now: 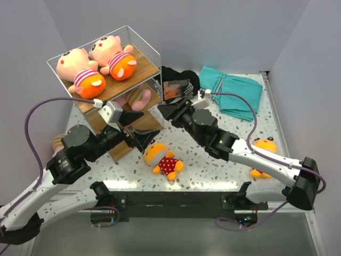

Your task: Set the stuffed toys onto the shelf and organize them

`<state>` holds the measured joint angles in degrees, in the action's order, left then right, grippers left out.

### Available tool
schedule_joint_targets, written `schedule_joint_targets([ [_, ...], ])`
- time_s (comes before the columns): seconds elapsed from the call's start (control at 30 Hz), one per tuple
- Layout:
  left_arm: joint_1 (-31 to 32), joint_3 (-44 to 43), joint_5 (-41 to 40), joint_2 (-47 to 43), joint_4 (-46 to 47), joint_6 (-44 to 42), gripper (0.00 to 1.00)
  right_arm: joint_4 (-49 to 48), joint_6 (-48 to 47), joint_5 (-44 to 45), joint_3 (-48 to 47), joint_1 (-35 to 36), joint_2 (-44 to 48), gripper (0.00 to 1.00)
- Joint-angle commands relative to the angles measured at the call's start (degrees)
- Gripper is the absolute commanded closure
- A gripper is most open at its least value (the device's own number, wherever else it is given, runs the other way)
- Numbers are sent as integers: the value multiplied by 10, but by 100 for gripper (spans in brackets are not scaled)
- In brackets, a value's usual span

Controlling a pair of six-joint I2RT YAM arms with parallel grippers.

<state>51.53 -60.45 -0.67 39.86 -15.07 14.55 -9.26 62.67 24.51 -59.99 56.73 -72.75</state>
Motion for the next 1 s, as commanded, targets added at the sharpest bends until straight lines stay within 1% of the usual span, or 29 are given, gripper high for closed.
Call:
schedule_joint_targets([
  [0.0,2,23,-30,-21,-16,21,0,40,-99,36,40,1,67,49],
  [0.13,2,50,-57,-43,-51,37,0,63,-131,62,51,-2,94,49],
  [0.3,3,88,-93,-87,-59,60,0,68,-157,65,60,-6,101,49],
  [0.53,2,102,-120,-109,-93,84,0,83,-175,59,72,-7,103,49],
  [0.67,2,96,-123,-116,-86,85,0,73,-183,63,80,-8,103,49],
  [0.77,2,78,-122,-115,-67,76,0,75,-186,55,74,-9,97,49],
  [0.87,2,38,-121,-94,-46,51,1,70,-186,53,76,-11,94,49],
  [0.97,2,-37,-128,-40,-37,11,1,70,-186,47,74,-11,90,49],
])
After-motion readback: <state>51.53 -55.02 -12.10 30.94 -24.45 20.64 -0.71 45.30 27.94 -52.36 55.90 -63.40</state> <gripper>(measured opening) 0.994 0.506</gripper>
